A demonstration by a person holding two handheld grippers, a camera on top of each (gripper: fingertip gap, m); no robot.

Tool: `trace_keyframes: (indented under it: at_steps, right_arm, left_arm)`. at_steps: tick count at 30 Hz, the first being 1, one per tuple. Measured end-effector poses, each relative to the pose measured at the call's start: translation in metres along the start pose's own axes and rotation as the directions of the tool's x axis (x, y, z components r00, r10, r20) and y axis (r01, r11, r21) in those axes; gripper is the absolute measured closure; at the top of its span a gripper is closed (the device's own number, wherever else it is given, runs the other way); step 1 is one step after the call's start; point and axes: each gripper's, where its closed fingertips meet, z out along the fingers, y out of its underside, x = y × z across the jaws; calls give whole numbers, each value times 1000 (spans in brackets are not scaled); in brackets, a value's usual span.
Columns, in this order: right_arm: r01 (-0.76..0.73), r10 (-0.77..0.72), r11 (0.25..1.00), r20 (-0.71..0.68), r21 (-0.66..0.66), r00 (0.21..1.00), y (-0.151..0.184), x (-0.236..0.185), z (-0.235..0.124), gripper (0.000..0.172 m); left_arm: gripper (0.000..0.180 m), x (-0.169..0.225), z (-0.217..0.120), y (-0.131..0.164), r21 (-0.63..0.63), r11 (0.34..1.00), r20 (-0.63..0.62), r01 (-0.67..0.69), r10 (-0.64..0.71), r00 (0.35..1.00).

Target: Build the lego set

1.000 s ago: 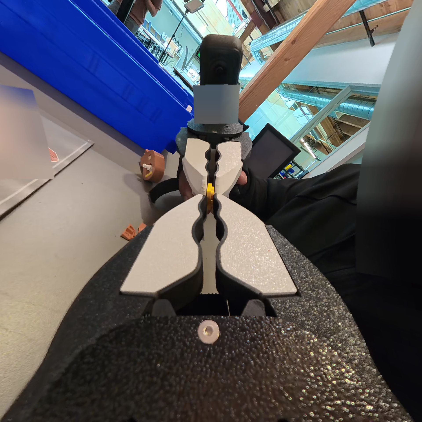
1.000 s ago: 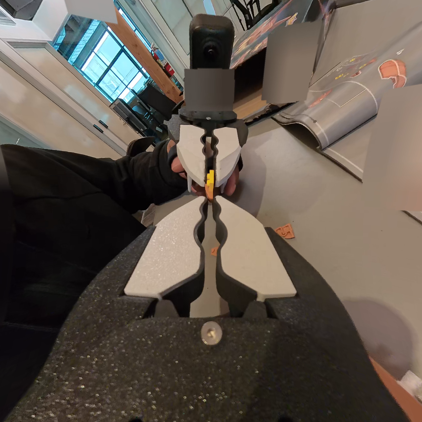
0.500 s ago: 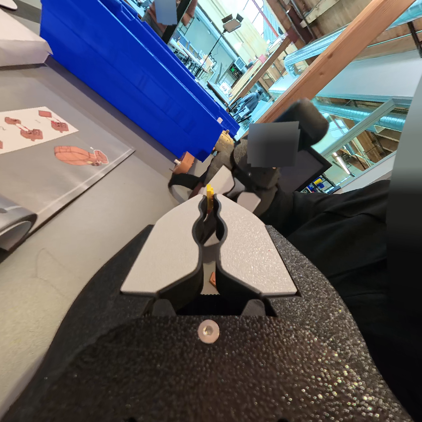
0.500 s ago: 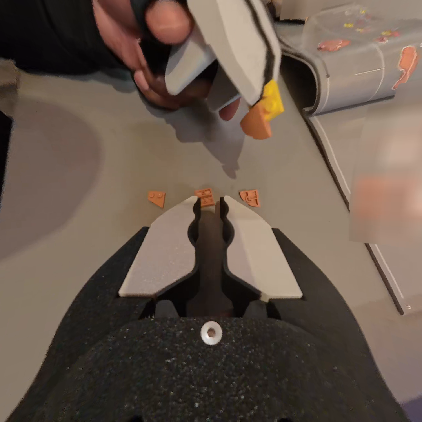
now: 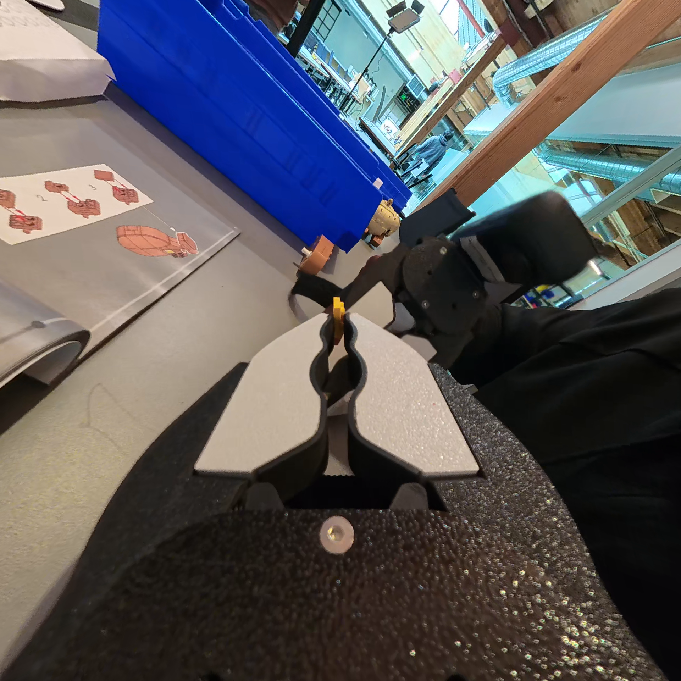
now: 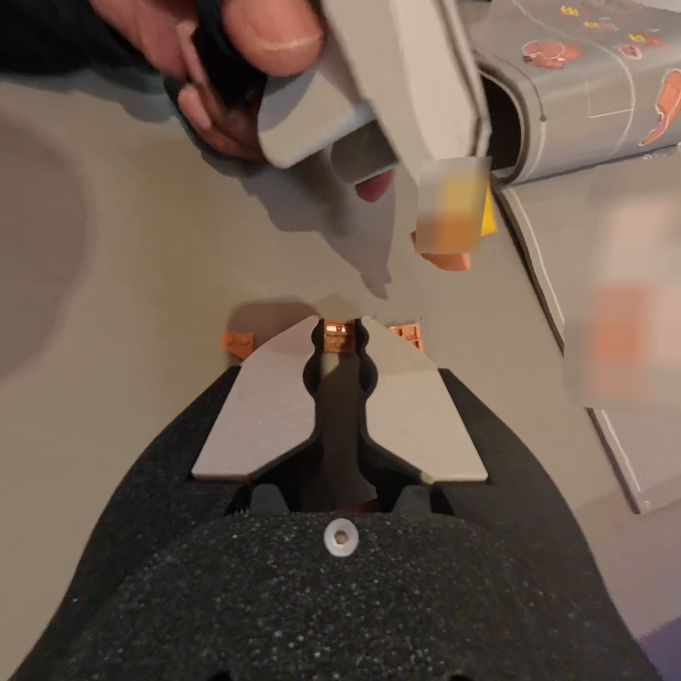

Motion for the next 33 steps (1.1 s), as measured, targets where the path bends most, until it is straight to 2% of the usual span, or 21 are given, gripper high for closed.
trace_keyframes:
  at_steps: [2,4,6,8,10,12,15,18,22,24,29,33]
  right_arm:
    - [-140,133,986,86,92,987,-10,1,-6,156]
    - [-349,292,916,267,198,918,-28,-1,-19,156]
    - [-571,399,778,496,262,771,-48,0,-39,156]
    - [-725,408,621,665,299,625,-62,10,-61,156]
    - [-819,388,482,762,311,518,-67,24,-76,157]
    - [-857,383,416,796,305,469,-66,32,-80,156]
    - [-856,383,418,796,304,470,-66,31,-78,156]
    - [-842,378,445,788,305,486,-67,26,-75,156]
    - [-829,378,464,777,312,504,-67,24,-73,157]
    - [-826,378,470,775,311,507,-67,23,-73,156]
    - [-825,376,474,775,309,507,-67,22,-73,156]
    - [-826,375,472,778,308,504,-67,22,-73,156]
  left_arm:
    - [176,-2,-1,1,-6,1000,12,4,-4,1000]
    - [176,-5,-2,1,-6,1000,23,12,-11,1000]
    - [176,-7,-3,1,-3,1000,30,26,-26,999]
    - [176,-6,-3,-1,11,999,21,31,-31,999]
    - [176,-3,-3,-3,25,999,1,41,-41,999]
    - [176,0,-2,-3,20,998,-20,61,-60,998]
    - [176,2,-1,5,-34,996,-35,86,-87,996]
    - [176,1,1,23,-149,985,-12,90,-93,996]
    - [176,-6,0,56,-365,931,73,-6,35,997]
    - [176,-8,0,66,-430,902,102,-41,93,990]
    - [176,-14,0,67,-457,886,153,-81,169,974]
    - [175,-21,-1,65,-447,892,195,-65,168,966]
